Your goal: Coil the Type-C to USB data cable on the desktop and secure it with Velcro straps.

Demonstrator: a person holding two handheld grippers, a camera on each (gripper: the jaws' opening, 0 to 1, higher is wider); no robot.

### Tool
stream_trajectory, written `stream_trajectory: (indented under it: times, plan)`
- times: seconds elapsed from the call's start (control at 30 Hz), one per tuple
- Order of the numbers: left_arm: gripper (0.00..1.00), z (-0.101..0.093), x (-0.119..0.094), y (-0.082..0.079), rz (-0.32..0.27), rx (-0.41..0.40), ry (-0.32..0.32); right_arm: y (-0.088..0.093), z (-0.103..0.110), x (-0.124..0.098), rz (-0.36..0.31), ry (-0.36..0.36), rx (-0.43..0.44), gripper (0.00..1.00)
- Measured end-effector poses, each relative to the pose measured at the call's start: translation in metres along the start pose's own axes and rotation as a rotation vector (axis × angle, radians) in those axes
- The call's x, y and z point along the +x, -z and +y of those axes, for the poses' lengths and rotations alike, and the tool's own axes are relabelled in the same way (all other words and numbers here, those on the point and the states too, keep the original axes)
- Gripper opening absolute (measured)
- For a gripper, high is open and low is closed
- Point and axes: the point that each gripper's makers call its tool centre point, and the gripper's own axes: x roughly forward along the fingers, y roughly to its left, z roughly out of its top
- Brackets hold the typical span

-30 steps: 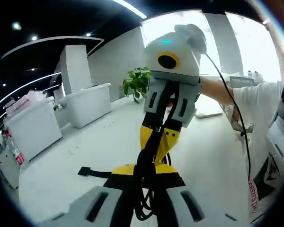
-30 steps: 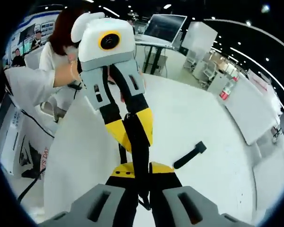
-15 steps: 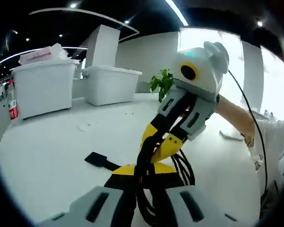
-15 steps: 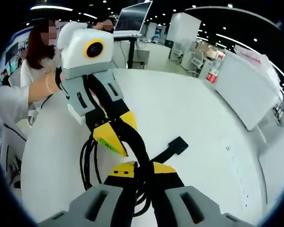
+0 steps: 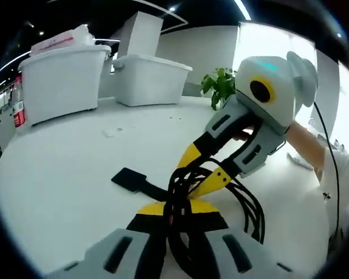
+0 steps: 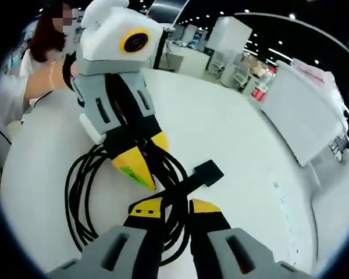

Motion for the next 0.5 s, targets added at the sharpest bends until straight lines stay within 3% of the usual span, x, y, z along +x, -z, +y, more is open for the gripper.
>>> stream_trajectory:
  times: [0.1,0.2,0.27,0.33,0.43,0.5]
  plan:
    - [0.14,-0.001,0.0,0.002,0.014,0.012,-0.013,-0.002,-0.001,-0.008,-0.022,0.03,-0.021,0.15]
    - [0.14,0.0,0.0,0.005,0.031,0.021,-0.027,-0.012,-0.009,-0.02,-0.109,0.074,-0.072,0.15]
    - [0.14,0.0,0.002,0.005,0.033,0.029,-0.031,-0.017,-0.002,-0.021,-0.132,0.045,-0.081,0.16]
    - [0.14,0.001,0.004,0.006,0.043,0.037,-0.037,-0.018,0.004,-0.017,-0.109,0.022,-0.117,0.17]
    - [0.15,0.002,0.006,0.007,0.056,0.044,-0.041,-0.011,-0.005,-0.002,-0.023,0.054,-0.206,0.16]
    - [0.15,0.002,0.005,0.009,0.071,0.051,-0.047,-0.012,-0.004,0.006,-0.029,0.053,-0.216,0.13]
